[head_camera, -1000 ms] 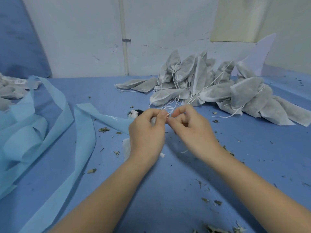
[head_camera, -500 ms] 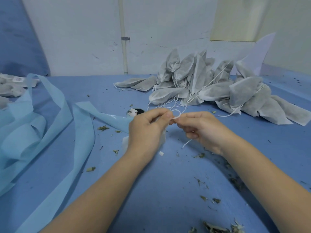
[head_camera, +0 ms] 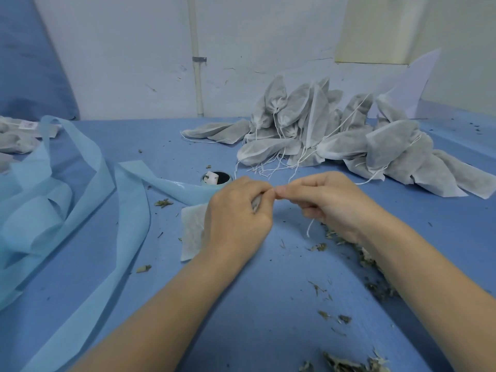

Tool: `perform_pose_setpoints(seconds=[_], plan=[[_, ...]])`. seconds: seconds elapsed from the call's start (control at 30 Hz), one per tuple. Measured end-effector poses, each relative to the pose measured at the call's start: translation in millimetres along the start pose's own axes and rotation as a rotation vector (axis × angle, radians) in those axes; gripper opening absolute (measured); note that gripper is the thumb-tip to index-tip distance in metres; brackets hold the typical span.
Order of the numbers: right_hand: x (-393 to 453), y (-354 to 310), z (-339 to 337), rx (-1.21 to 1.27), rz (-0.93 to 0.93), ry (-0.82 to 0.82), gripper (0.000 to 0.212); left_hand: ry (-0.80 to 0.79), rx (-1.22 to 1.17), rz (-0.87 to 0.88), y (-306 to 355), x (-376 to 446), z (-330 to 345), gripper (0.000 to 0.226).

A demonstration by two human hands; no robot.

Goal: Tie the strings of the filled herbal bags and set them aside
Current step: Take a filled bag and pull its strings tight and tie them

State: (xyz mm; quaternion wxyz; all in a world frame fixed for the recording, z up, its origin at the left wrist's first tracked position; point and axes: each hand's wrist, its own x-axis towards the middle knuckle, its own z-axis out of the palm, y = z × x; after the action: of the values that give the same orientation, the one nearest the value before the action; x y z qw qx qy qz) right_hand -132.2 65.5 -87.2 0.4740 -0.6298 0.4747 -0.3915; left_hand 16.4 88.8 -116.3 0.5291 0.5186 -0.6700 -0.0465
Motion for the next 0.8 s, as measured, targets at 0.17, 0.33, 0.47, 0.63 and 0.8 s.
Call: perform_pose_setpoints(seconds=[0.17,0.33,0.47,0.63,0.8], plan=[[-1,1,10,-0.152,-0.081,0.167,0.01,0.024,-0.1,-0.205,4,1,2,0.01],[-2,4,24,-0.285,-0.241,0.345,0.016,0.031,-0.178,-0.385,8,5,2,0.012],[-3,3,26,-0.056,-0.162,0.261,0.018,0.01,-0.238,-0.437,8,7,1,0.013],[0,3,30,0.463,0.061,0.082,0.017,0.013,-0.276,-0.468,6,9,2,0.014],[1,0,30,0.699,0.179,-0.033,0.007,0.063,-0.248,-0.403,6,6,4,0.008]])
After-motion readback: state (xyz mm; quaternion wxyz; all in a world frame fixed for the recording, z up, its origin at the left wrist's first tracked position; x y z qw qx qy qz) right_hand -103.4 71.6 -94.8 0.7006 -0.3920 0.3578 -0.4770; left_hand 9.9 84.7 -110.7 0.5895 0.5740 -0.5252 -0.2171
